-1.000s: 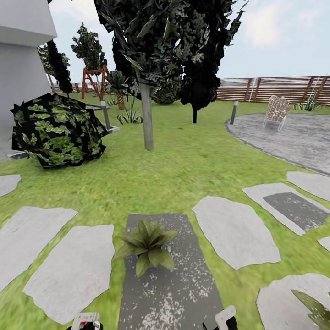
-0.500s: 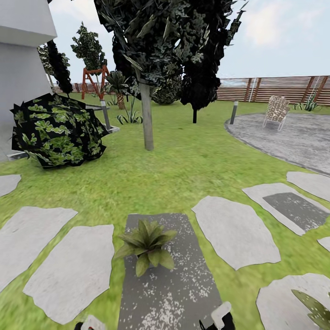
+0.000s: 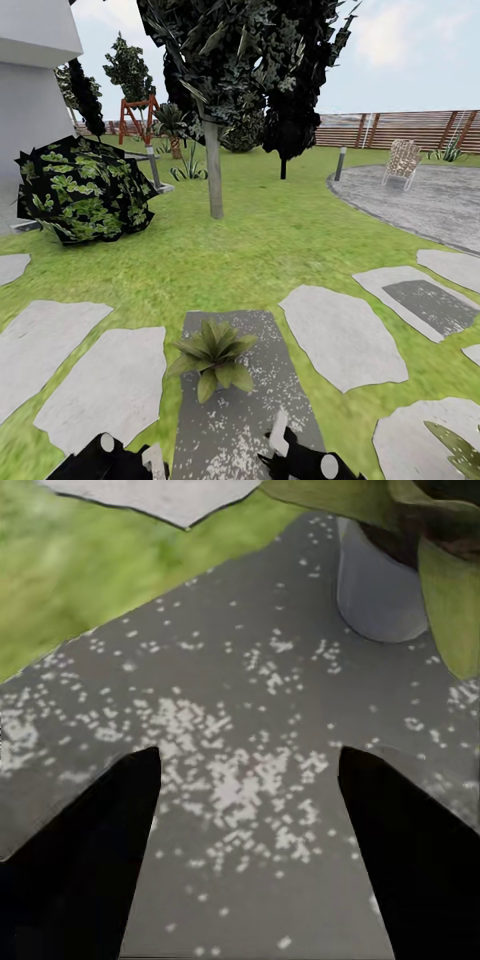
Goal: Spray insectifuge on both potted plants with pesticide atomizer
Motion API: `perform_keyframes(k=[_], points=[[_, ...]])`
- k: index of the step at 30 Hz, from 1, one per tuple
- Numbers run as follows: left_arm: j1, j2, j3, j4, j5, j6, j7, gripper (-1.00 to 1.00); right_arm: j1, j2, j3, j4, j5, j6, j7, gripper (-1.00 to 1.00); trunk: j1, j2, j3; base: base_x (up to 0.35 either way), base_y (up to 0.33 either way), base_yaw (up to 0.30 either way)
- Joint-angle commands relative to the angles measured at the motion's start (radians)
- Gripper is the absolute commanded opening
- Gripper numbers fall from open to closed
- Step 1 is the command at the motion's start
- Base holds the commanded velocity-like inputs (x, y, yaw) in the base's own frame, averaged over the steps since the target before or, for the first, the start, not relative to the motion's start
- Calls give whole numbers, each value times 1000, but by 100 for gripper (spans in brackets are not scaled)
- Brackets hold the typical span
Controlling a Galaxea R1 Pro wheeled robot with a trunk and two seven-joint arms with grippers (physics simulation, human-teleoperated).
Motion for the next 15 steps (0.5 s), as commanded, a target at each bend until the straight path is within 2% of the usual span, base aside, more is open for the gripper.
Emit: perform_keyframes(k=[1,4,7,11,13,15], points=[[0,-4,-2,-38,-24,34,-36,-100,-4,2,-2,-3,24,-5,18,-100,0,0,-1,0,0,0],[0,-10,-4,-107,-39,94,-89,-100,-9,20,-1,-6,44,-5,91,-100,0,0,-1,0,0,0],[0,-11,-5,-132,-43,110,-124,-100,-12,33,-1,-40,48,-3,120,-100,0,0,-1,0,0,0],[0,-9,-6,-138,-43,158,-136,-100,-12,46,-1,-84,49,-1,218,-100,0,0,-1,0,0,0],[-2,-11,-7,-148,-45,165,-140,-100,-13,54,-1,-93,50,0,241,-100,0,0,-1,0,0,0],[-6,-16,-6,-172,-76,175,-175,-100,-14,61,-1,-101,49,-1,254,-100,0,0,-1,0,0,0]])
